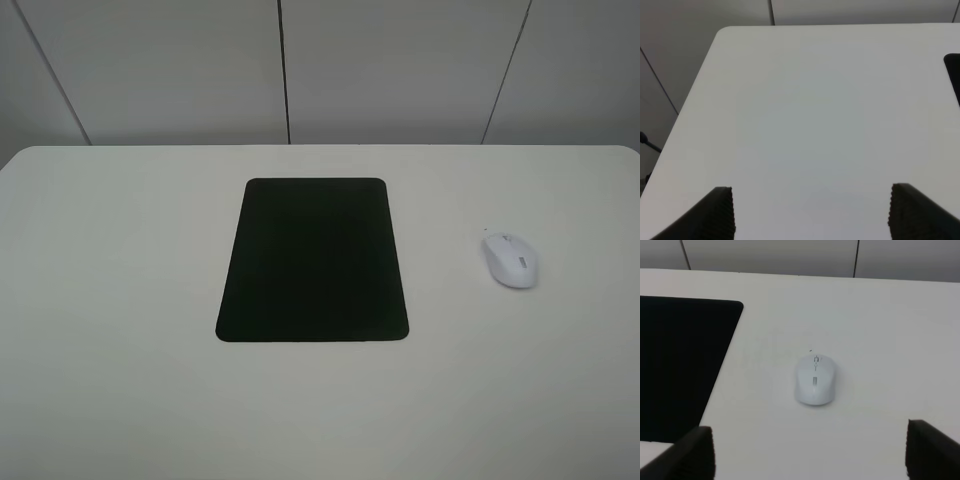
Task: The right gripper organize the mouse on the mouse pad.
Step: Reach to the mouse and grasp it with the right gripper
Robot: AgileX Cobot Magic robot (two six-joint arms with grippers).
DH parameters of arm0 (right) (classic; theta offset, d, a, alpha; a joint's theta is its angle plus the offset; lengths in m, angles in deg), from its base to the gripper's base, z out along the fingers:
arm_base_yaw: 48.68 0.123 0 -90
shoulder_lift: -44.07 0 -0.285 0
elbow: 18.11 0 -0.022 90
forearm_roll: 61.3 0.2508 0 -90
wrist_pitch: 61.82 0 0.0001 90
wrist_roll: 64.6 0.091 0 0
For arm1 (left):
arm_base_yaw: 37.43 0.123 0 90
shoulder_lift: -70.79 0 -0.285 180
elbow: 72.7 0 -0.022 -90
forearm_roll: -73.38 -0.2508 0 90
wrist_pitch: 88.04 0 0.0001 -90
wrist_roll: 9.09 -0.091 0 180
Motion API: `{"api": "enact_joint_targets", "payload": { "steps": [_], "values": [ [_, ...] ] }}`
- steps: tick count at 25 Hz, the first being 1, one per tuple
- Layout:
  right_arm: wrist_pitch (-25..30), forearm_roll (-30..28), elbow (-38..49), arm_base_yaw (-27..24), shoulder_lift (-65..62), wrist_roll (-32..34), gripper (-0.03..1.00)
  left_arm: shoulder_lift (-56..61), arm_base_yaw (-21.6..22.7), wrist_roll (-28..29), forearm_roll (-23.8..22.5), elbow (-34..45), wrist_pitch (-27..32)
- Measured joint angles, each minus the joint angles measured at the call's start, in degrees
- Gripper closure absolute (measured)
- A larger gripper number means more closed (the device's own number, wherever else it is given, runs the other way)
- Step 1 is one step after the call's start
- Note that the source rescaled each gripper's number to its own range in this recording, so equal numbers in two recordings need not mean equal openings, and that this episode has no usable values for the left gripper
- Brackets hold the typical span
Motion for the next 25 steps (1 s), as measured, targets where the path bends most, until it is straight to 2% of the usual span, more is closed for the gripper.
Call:
{"api": "enact_joint_targets", "payload": {
  "steps": [25],
  "values": [
    [0.0, 0.0, 0.0, 0.0, 0.0, 0.0, 0.27, 0.0, 0.0, 0.0, 0.0, 0.0, 0.0]
  ]
}}
